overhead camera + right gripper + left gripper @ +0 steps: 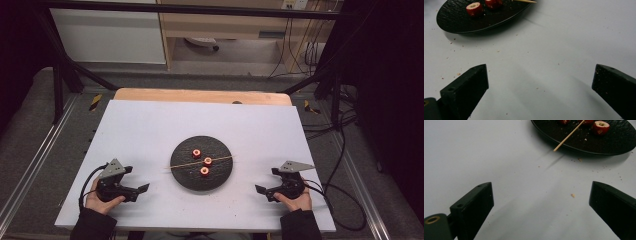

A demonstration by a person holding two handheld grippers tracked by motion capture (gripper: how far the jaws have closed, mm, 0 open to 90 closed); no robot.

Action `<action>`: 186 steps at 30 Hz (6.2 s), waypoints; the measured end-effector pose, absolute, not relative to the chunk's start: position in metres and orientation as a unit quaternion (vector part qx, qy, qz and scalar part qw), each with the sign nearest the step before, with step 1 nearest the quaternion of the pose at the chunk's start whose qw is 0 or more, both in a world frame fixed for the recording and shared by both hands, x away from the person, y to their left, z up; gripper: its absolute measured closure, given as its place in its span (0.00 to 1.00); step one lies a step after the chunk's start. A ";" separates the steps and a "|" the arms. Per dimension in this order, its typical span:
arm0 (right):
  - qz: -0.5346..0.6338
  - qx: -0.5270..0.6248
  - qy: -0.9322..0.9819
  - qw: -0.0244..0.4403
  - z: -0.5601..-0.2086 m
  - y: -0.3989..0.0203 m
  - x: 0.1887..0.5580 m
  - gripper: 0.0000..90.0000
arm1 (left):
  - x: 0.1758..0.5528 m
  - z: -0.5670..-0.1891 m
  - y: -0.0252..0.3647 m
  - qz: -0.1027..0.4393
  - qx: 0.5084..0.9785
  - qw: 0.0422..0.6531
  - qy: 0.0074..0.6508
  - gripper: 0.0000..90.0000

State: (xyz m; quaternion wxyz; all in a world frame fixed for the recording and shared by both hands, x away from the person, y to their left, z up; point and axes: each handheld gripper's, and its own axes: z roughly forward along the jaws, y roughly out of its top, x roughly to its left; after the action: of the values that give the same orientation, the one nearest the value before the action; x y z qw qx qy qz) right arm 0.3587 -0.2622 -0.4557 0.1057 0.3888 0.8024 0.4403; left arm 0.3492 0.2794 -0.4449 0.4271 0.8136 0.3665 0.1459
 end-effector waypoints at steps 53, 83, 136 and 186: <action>0.442 0.388 0.802 0.105 -0.455 -0.262 0.359 0.02 | 0.371 -0.407 0.209 0.147 0.853 0.393 0.311 0.08; 0.439 0.386 0.805 0.102 -0.457 -0.261 0.359 0.02 | 0.417 -0.422 0.146 0.114 0.889 0.352 0.270 0.57; 0.442 0.382 0.805 0.106 -0.455 -0.259 0.359 0.02 | 0.398 -0.415 0.150 0.108 0.885 0.381 0.244 0.98; 0.302 0.099 0.900 0.297 -0.409 -0.184 0.341 0.33 | 0.357 -0.396 0.050 0.085 0.918 0.346 0.174 0.98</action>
State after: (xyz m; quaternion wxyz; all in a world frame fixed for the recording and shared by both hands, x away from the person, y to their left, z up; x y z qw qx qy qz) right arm 0.3407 -0.1837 -0.4095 0.2967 0.0992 0.9004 0.3023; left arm 0.3568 0.0496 -0.3964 0.3456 0.9181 0.1744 0.0852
